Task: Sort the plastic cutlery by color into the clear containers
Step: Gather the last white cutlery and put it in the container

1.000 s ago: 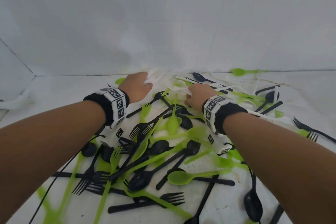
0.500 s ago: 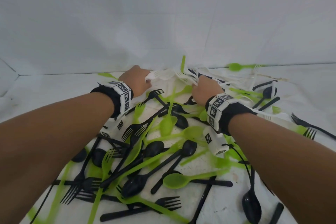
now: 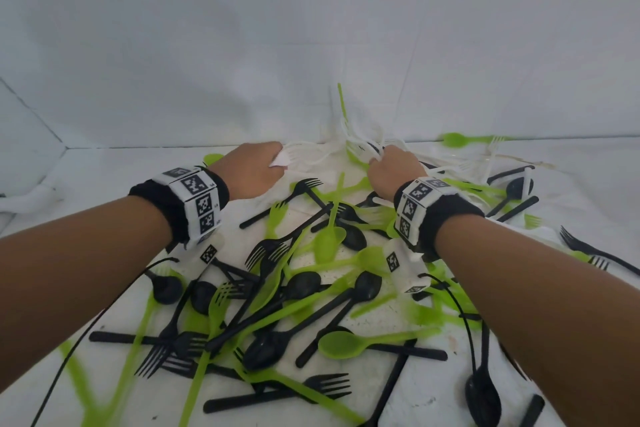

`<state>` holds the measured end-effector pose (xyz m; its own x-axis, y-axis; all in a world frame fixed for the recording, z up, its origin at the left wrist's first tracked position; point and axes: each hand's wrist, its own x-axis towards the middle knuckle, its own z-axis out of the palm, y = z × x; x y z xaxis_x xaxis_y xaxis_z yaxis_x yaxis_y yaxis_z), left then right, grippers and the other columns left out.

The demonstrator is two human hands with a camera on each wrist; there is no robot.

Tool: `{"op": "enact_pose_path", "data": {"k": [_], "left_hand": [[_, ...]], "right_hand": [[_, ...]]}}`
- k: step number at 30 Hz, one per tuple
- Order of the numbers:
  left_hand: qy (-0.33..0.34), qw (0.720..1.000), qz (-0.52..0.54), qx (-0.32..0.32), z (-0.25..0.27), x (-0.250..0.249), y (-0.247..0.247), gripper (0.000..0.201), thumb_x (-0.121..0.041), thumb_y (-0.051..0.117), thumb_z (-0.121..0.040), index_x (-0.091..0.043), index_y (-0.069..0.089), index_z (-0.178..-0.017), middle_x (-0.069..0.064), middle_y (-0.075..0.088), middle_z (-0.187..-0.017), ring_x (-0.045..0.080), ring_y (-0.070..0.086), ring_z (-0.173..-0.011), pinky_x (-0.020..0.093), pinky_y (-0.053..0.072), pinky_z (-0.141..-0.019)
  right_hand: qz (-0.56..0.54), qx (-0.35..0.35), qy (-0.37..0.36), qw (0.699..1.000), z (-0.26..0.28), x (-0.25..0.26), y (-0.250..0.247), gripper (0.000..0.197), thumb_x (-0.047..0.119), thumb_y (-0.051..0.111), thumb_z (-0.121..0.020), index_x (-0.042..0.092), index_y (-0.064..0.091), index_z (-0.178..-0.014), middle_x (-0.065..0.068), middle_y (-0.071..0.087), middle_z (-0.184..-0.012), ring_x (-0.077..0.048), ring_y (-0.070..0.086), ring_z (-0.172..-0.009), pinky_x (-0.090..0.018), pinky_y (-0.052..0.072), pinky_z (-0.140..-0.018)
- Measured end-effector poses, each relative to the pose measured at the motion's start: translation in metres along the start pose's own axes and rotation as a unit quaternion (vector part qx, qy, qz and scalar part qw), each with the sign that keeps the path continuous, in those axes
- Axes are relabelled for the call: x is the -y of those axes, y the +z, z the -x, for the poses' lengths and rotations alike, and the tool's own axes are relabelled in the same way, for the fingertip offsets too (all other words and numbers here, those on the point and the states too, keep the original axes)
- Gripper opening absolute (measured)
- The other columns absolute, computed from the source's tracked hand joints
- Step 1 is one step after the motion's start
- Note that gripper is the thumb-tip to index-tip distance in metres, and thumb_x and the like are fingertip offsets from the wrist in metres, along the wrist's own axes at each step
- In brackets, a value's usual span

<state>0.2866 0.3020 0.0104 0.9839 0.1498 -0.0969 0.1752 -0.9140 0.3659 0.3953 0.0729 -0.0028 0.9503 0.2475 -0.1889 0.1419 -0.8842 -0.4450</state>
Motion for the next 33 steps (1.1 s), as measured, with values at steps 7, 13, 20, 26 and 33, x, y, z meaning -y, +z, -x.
{"op": "enact_pose_path", "data": {"k": [7,13,20,26,33], "left_hand": [[-0.059,0.995,0.075,0.036,0.025,0.006,-0.002,0.034,-0.044,0.042,-0.107,-0.013,0.050,-0.118,0.006,0.066,-0.104,0.028,0.062,-0.099,0.039,0.046,-0.082],[-0.053,0.986,0.154,0.036,0.050,-0.013,-0.005,0.060,-0.051,0.051,-0.103,-0.017,0.042,-0.151,-0.011,0.052,-0.136,0.017,0.048,-0.136,0.026,0.033,-0.099],[-0.096,0.940,0.328,0.000,0.055,-0.025,-0.010,0.018,-0.031,0.046,-0.108,-0.019,0.054,-0.098,0.012,0.078,-0.085,0.026,0.074,-0.082,0.039,0.055,-0.083],[-0.130,0.905,0.406,-0.004,0.056,-0.017,-0.010,0.022,-0.028,0.045,-0.109,-0.008,0.054,-0.116,0.008,0.079,-0.096,0.024,0.076,-0.086,0.030,0.055,-0.078],[-0.162,0.873,0.457,-0.044,0.064,0.017,-0.008,0.013,-0.020,0.046,-0.105,-0.010,0.045,-0.113,0.002,0.053,-0.074,0.011,0.041,-0.053,0.027,0.034,-0.055]], "right_hand": [[0.034,0.023,-0.018,0.999,0.013,0.009,0.008,0.028,0.027,0.044,-0.100,0.008,0.050,-0.120,-0.012,0.059,-0.112,-0.034,0.059,-0.101,-0.038,0.043,-0.077],[-0.039,-0.035,-0.021,0.998,0.028,0.011,-0.009,0.024,0.024,0.044,-0.103,0.005,0.045,-0.117,-0.010,0.054,-0.098,-0.032,0.057,-0.090,-0.037,0.042,-0.075],[-0.214,-0.049,-0.006,0.976,0.052,0.011,-0.016,0.020,0.034,0.051,-0.095,0.014,0.048,-0.095,-0.007,0.066,-0.082,-0.027,0.064,-0.074,-0.030,0.045,-0.060],[-0.214,-0.003,0.003,0.977,0.053,0.010,0.007,0.026,0.026,0.045,-0.100,0.009,0.040,-0.118,-0.014,0.070,-0.097,-0.030,0.069,-0.084,-0.035,0.049,-0.065],[-0.124,0.006,-0.028,0.992,0.023,0.038,0.019,0.034,0.034,0.043,-0.100,0.008,0.036,-0.120,-0.018,0.064,-0.105,-0.032,0.064,-0.088,-0.041,0.052,-0.077]]}}
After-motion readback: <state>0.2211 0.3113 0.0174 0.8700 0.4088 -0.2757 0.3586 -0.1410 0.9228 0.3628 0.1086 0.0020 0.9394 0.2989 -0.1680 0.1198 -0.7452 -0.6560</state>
